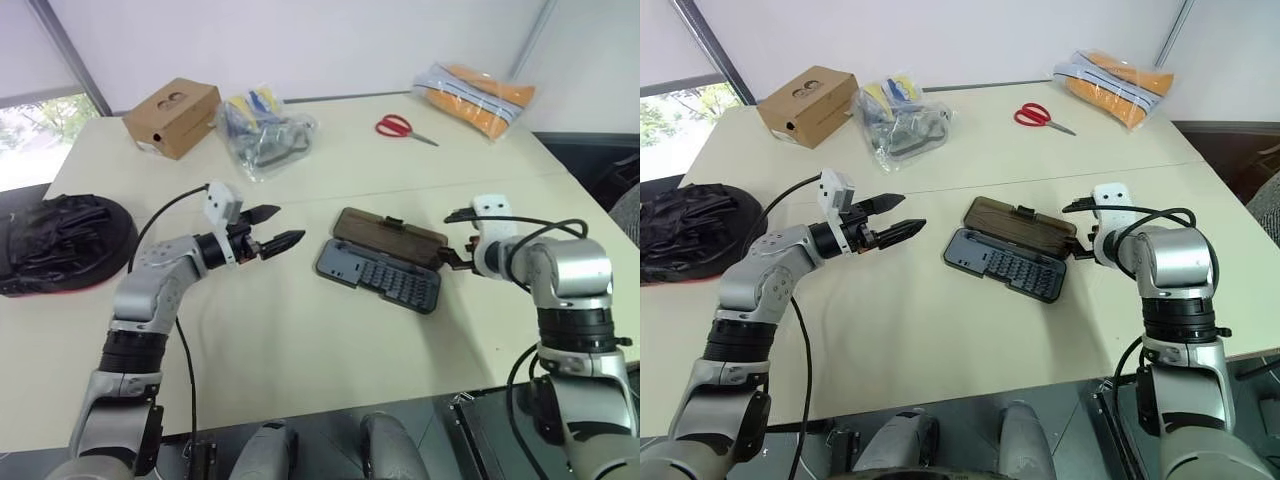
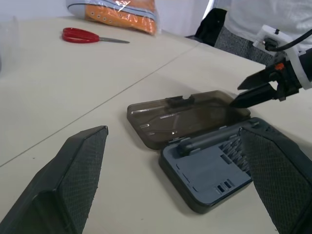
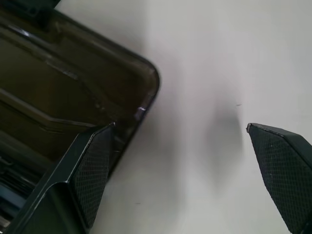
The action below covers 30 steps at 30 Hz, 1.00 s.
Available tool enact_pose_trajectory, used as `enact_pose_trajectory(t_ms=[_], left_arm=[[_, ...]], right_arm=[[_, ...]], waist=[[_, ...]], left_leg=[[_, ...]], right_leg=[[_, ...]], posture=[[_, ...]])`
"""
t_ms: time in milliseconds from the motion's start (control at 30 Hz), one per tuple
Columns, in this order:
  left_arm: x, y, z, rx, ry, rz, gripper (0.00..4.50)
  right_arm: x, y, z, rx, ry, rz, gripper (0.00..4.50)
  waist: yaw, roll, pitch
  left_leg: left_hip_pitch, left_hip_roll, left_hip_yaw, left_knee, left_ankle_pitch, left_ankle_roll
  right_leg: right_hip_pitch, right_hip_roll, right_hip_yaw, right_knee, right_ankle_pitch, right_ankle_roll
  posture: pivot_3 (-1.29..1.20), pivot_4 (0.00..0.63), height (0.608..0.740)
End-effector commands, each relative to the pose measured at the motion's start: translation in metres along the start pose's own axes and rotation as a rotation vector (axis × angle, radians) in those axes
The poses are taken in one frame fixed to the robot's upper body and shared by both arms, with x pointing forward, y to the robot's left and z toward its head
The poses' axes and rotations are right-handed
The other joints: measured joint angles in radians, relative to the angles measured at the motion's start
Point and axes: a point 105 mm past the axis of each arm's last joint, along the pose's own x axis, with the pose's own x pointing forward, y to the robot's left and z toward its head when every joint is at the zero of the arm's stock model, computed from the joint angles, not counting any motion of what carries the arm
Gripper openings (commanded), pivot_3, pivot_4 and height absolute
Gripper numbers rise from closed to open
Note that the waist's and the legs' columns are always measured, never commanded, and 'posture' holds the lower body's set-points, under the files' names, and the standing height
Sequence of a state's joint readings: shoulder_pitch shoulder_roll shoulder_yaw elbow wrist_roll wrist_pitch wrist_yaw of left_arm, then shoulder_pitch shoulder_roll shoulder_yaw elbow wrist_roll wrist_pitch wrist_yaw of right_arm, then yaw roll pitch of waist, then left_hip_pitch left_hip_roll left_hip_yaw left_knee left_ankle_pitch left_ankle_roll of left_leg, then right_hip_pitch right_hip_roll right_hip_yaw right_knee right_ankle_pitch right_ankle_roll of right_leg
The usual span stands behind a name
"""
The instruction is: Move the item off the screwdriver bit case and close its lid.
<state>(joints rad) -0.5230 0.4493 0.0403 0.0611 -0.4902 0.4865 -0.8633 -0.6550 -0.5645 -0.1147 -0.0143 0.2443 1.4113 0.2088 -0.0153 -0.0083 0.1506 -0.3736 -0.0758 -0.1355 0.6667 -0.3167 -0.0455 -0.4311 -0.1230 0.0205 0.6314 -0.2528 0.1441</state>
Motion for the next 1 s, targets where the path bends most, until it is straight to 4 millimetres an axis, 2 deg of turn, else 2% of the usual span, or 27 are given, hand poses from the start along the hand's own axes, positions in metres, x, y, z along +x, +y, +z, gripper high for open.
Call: enact_pose_trajectory(t_ms=[33, 133, 200, 367, 767, 900, 1000], left_arm=[[-0.001, -0.002, 0.011, 0.047, -0.033, 0.0, 4.5], [-0.001, -0.002, 0.011, 0.05, -0.031, 0.007, 4.5], [-0.002, -0.001, 0.011, 0.048, -0.033, 0.015, 4.5], [-0.007, 0.0, 0.01, 0.051, -0.036, 0.038, 4.5], [-0.012, 0.004, 0.013, 0.064, -0.043, 0.072, 4.5], [-0.012, 0.004, 0.013, 0.065, -0.042, 0.074, 4.5], [-0.012, 0.004, 0.012, 0.066, -0.038, 0.07, 4.5]], right_arm=[[-0.003, 0.002, 0.009, -0.016, -0.016, -0.012, 4.47], [-0.001, 0.007, 0.01, -0.032, -0.005, -0.007, 3.62], [0.001, 0.01, 0.011, -0.037, -0.003, 0.002, 2.78], [0.008, 0.013, 0.009, -0.031, 0.034, 0.007, 0.14], [0.004, 0.027, 0.006, -0.028, 0.081, 0.053, 0.06], [-0.005, 0.035, 0.006, -0.018, 0.087, 0.063, 0.06], [-0.011, 0.05, 0.01, -0.014, 0.034, 0.115, 0.06]], waist=[[0.0, 0.0, 0.0], [-0.002, 0.0, 0.0], [-0.002, 0.0, 0.0], [0.0, 0.0, 0.0], [0.001, 0.0, 0.0], [-0.002, 0.0, 0.0], [-0.005, 0.0, 0.0]], left_leg=[[0.0, 0.0, 0.0, 0.0, 0.0, 0.0], [0.0, 0.0, 0.0, 0.0, 0.0, 0.0], [0.0, 0.0, 0.0, 0.0, 0.0, 0.0], [0.0, 0.0, 0.0, 0.0, 0.0, 0.0], [0.0, 0.0, -0.001, 0.0, 0.0, 0.0], [0.0, 0.0, -0.001, 0.0, 0.0, 0.0], [0.0, 0.0, -0.001, 0.0, 0.0, 0.0]], right_leg=[[0.0, 0.0, 0.0, 0.0, 0.0, 0.0], [0.0, 0.0, 0.0, 0.0, 0.0, 0.0], [0.0, 0.0, 0.0, 0.0, 0.0, 0.0], [0.0, 0.0, 0.0, 0.0, 0.0, 0.0], [0.001, 0.0, 0.0, 0.0, 0.0, 0.0], [0.0, 0.0, 0.0, 0.0, 0.0, 0.0], [0.0, 0.0, 0.0, 0.0, 0.0, 0.0]], posture=[[0.0, 0.15, 0.74], [0.0, 0.15, 0.74], [0.0, 0.15, 0.74], [0.0, 0.15, 0.74], [0.0, 0.15, 0.74], [0.0, 0.15, 0.74], [0.0, 0.15, 0.74]])
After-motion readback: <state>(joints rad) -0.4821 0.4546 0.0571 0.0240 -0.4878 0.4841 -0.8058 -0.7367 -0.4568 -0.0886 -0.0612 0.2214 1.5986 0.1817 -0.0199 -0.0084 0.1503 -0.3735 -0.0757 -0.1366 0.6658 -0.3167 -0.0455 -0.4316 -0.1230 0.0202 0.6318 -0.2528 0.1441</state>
